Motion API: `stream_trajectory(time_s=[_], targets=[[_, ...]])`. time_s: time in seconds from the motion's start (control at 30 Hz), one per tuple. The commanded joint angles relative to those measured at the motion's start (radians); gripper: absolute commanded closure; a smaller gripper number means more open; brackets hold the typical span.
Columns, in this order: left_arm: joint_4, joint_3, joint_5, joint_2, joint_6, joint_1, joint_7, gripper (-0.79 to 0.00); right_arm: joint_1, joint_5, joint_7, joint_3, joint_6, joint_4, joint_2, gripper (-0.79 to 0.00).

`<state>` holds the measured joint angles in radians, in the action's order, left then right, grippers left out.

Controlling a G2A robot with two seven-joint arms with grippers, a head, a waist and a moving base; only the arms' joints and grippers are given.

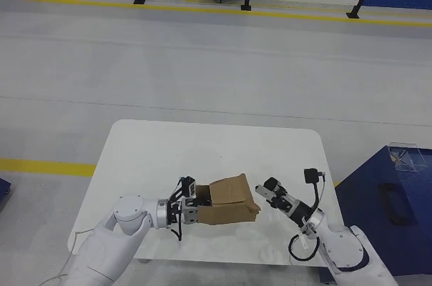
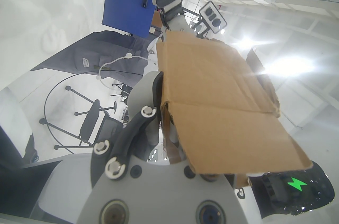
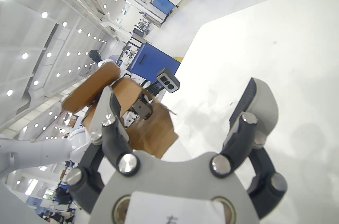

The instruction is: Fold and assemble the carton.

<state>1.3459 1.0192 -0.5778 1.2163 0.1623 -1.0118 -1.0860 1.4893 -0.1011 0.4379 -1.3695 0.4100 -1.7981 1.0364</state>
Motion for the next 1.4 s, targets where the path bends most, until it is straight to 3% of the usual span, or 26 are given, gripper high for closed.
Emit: stream_trajectory(time_s=[0.0,0.23,0.8,1.17,1.37], targets=[[0.002,-0.003,0.002,0.000,0.003,0.001,0.004,0.000,0.005,0.000,0.029,0.002,-0.013,-0.016,-0.001,-0.785],[0.005,-0.010,0.004,0.001,0.033,0.009,0.021,0.000,-0.021,-0.058,0.022,0.059,-0.051,-0.009,0.008,-0.785],[0.022,-0.012,-0.026,0.000,0.050,-0.007,0.029,0.000,-0.061,0.015,0.072,0.055,-0.044,0.034,0.013,-0.785],[0.055,0.058,-0.034,-0.007,-0.069,-0.065,0.185,0.000,0.009,0.042,0.011,-0.059,0.019,0.002,0.004,-0.785],[0.064,0.070,-0.028,-0.007,-0.107,-0.084,0.221,0.000,0.009,0.015,0.038,-0.051,-0.024,0.017,0.004,-0.785]])
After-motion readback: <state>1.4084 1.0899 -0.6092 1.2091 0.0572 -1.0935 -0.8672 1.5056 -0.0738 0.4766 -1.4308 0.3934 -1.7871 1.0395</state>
